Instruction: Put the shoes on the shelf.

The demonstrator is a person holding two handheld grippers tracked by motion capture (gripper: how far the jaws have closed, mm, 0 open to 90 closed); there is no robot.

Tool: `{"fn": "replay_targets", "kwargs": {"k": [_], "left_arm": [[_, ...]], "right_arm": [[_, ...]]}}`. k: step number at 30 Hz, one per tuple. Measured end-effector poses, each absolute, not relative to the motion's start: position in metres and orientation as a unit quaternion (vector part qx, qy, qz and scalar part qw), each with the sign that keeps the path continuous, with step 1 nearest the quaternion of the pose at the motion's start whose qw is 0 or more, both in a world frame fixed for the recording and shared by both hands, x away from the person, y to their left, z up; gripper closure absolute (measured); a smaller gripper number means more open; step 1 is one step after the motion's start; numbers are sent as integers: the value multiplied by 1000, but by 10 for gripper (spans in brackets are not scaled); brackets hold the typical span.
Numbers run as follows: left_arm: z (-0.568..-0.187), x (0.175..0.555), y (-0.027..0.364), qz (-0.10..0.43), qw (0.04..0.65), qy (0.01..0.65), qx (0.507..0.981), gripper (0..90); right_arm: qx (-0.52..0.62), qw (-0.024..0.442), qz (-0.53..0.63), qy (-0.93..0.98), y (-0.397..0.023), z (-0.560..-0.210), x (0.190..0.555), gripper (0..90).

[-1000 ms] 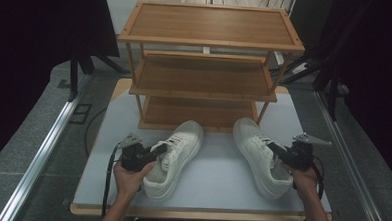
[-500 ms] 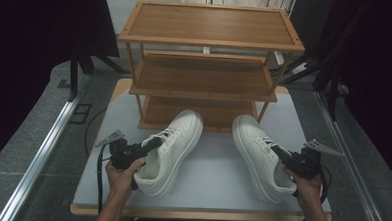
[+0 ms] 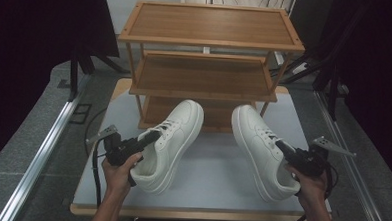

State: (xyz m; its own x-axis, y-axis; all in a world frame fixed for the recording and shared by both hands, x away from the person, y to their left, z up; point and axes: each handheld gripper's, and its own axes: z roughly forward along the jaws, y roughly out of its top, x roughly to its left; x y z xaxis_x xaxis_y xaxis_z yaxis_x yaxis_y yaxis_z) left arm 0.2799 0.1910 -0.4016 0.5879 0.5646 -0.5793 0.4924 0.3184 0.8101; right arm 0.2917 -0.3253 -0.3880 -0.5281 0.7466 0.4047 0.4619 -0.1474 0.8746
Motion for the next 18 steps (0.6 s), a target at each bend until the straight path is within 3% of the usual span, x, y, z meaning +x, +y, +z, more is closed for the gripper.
{"fn": "replay_targets", "kwargs": {"k": [18], "left_arm": [[-355, 295, 185, 39, 699, 422, 576, 817]], "right_arm": [[451, 119, 630, 621, -305, -343, 300, 838]]}}
